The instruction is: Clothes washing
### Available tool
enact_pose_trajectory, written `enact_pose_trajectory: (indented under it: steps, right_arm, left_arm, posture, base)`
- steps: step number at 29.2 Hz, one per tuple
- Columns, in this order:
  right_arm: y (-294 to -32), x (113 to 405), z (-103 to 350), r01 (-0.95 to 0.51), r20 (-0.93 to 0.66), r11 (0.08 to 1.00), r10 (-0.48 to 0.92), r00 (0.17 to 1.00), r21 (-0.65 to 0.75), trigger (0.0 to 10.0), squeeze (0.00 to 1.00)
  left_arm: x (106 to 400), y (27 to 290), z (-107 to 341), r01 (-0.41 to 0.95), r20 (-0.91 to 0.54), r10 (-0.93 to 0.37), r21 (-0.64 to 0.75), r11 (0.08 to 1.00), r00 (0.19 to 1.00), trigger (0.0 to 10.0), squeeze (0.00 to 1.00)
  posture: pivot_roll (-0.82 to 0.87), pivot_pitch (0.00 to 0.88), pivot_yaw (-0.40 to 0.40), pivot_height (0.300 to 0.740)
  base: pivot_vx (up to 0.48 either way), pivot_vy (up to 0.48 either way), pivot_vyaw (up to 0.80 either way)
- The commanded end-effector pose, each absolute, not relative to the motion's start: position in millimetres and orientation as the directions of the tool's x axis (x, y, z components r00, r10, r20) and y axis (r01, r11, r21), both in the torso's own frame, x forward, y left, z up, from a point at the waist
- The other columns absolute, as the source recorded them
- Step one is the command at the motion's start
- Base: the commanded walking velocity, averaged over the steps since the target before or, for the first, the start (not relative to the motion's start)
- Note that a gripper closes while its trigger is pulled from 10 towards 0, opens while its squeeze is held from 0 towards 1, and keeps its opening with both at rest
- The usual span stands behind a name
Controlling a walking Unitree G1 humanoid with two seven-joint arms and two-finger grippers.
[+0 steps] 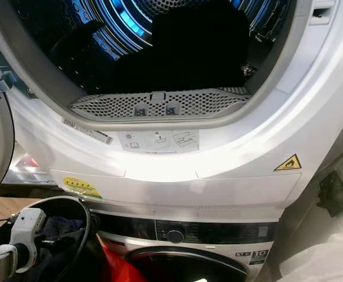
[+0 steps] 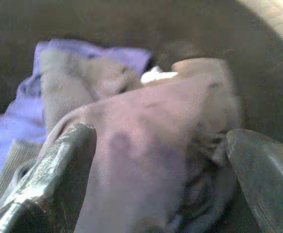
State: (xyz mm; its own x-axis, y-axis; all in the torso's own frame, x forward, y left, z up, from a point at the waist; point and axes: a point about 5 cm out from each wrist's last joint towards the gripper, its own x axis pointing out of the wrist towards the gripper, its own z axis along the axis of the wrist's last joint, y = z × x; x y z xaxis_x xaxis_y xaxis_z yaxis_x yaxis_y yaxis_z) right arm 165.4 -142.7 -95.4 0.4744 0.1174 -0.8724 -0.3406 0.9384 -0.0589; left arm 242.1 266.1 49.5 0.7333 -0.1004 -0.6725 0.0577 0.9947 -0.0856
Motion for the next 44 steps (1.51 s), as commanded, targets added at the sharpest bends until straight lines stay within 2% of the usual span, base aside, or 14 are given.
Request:
enact_pose_trajectory:
  steps: [1, 3, 4, 5, 9, 17, 22, 28, 29, 30, 34, 42, 43, 44]
  right_arm:
    - [-140, 165, -96, -0.353, -0.874, 0.934, 0.126, 0.469, -0.054, 10.0, 0.00]
    - [-143, 164, -96, -0.354, -0.875, 0.933, 0.122, 0.468, -0.060, 10.0, 0.00]
    - [-144, 164, -96, -0.355, -0.876, 0.933, 0.119, 0.467, -0.063, 10.0, 0.00]
    - [-145, 164, -96, -0.358, -0.877, 0.932, 0.118, 0.466, -0.065, 10.0, 0.00]
    - [-149, 164, -96, -0.360, -0.877, 0.930, 0.112, 0.467, -0.073, 10.0, 0.00]
    - [-156, 164, -95, -0.377, -0.878, 0.922, 0.106, 0.467, -0.090, 10.0, 0.00]
    - [-160, 163, -95, -0.389, -0.879, 0.916, 0.102, 0.466, -0.100, 10.0, 0.00]
    - [-166, 160, -96, -0.410, -0.884, 0.905, 0.099, 0.457, -0.111, 10.0, 0.00]
    - [-166, 160, -96, -0.413, -0.885, 0.904, 0.099, 0.456, -0.112, 10.0, 0.00]
    - [-167, 160, -96, -0.418, -0.885, 0.901, 0.098, 0.454, -0.115, 10.0, 0.00]
    - [-170, 160, -96, -0.439, -0.886, 0.890, 0.098, 0.454, -0.127, 10.0, 0.00]
    - [-167, 164, -95, -0.436, -0.880, 0.891, 0.102, 0.465, -0.127, 10.0, 0.00]
    - [-166, 164, -94, -0.434, -0.879, 0.892, 0.103, 0.466, -0.126, 10.0, 0.00]
    - [-166, 164, -94, -0.434, -0.879, 0.892, 0.103, 0.466, -0.125, 10.0, 0.00]
  left_arm:
    - [241, 277, 46, -0.001, -0.683, -0.042, -0.062, 0.998, 0.729, 10.0, 0.00]
    - [243, 282, 41, -0.019, -0.685, -0.016, -0.044, 0.999, 0.729, 10.0, 0.00]
    - [245, 286, 38, -0.036, -0.684, 0.008, -0.026, 0.999, 0.729, 10.0, 0.09]
    - [246, 287, 38, -0.045, -0.684, 0.011, -0.032, 0.998, 0.729, 10.0, 1.00]
    - [250, 292, 33, -0.081, -0.687, 0.022, -0.054, 0.995, 0.726, 10.0, 1.00]
    - [257, 280, 24, 0.059, -0.672, -0.166, -0.179, 0.982, 0.722, 10.0, 1.00]
    - [257, 284, 17, 0.024, -0.705, -0.125, -0.152, 0.988, 0.698, 10.0, 1.00]
    - [257, 294, 11, -0.113, -0.715, 0.029, -0.069, 0.991, 0.699, 10.0, 1.00]
    - [258, 293, 10, -0.122, -0.710, 0.034, -0.073, 0.990, 0.703, 10.0, 0.67]
    - [258, 292, 9, -0.127, -0.707, 0.036, -0.076, 0.989, 0.706, 10.0, 0.00]
    - [257, 284, -3, -0.202, -0.721, 0.067, -0.104, 0.974, 0.690, 10.0, 0.00]
    - [264, 266, -10, -0.235, -0.733, 0.064, -0.133, 0.963, 0.678, 10.0, 0.00]
    - [267, 265, -9, -0.243, -0.730, 0.069, -0.135, 0.961, 0.680, 4.1, 0.00]
    - [267, 265, -8, -0.247, -0.729, 0.072, -0.137, 0.959, 0.680, 4.1, 0.00]
  posture:
    - [0.11, 0.000, 0.129, 0.740]
    - [0.11, 0.000, 0.119, 0.740]
    - [0.11, 0.000, 0.119, 0.740]
    - [0.11, 0.000, 0.109, 0.740]
    - [0.10, 0.000, 0.095, 0.740]
    - [0.09, 0.000, 0.060, 0.740]
    - [0.08, 0.000, 0.043, 0.740]
    - [0.10, 0.000, 0.016, 0.740]
    - [0.10, 0.000, 0.014, 0.740]
    - [0.10, 0.000, 0.011, 0.740]
    - [0.10, 0.000, 0.006, 0.740]
    - [0.08, 0.000, 0.010, 0.740]
    - [0.08, 0.000, 0.017, 0.740]
    - [0.08, 0.000, 0.017, 0.740]
  base:
    - [0.000, 0.000, 0.00]
    - [0.000, 0.000, 0.00]
    - [0.000, 0.000, 0.00]
    - [0.000, 0.000, 0.00]
    - [0.000, 0.000, 0.00]
    - [0.000, 0.000, 0.00]
    - [0.000, 0.000, 0.00]
    - [0.000, 0.000, 0.00]
    - [0.000, 0.000, 0.00]
    - [0.000, 0.000, 0.00]
    - [0.000, 0.000, 0.00]
    - [0.000, 0.000, 0.00]
    - [0.000, 0.000, 0.00]
    - [0.000, 0.000, 0.00]
